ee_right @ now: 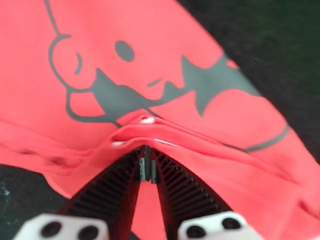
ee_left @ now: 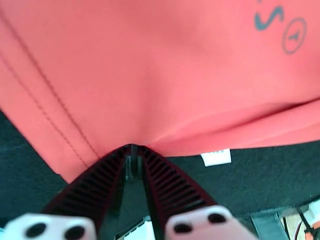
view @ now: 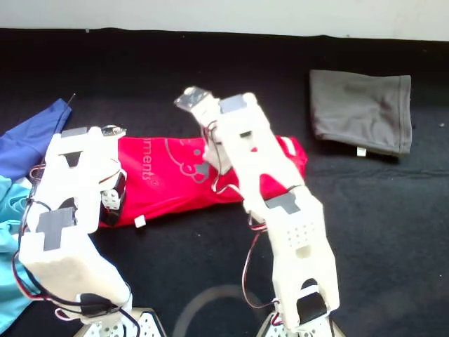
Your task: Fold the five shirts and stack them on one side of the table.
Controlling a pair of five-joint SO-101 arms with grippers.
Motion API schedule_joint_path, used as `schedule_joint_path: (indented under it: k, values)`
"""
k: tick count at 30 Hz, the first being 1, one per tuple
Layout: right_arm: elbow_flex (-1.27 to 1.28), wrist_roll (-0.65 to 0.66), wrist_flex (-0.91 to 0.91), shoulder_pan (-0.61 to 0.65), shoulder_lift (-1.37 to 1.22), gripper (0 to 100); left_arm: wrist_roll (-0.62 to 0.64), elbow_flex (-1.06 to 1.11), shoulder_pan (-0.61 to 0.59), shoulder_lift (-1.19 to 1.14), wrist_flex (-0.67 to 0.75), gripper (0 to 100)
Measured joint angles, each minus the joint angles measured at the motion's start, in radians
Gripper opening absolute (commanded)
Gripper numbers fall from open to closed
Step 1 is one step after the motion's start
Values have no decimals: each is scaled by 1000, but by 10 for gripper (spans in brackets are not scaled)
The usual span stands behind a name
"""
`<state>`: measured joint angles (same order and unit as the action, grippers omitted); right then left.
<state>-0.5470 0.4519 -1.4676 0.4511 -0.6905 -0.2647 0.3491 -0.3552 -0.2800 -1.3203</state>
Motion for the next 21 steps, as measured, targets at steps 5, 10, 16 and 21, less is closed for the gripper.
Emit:
schedule_joint_path:
  k: [5, 10, 16, 21]
  values:
    - [-120, 0, -121, -66, 95, 5, 38, -75, -6, 150, -121, 11]
    - [-173, 0, -233, -75, 201, 5, 38, -143, -54, 255, -149, 110]
    - [-173, 0, -284, -91, 272, 5, 41, -203, -114, 141, -49, 226]
    - [-54, 0, -285, -143, 457, 5, 43, -364, -133, -58, -20, 224]
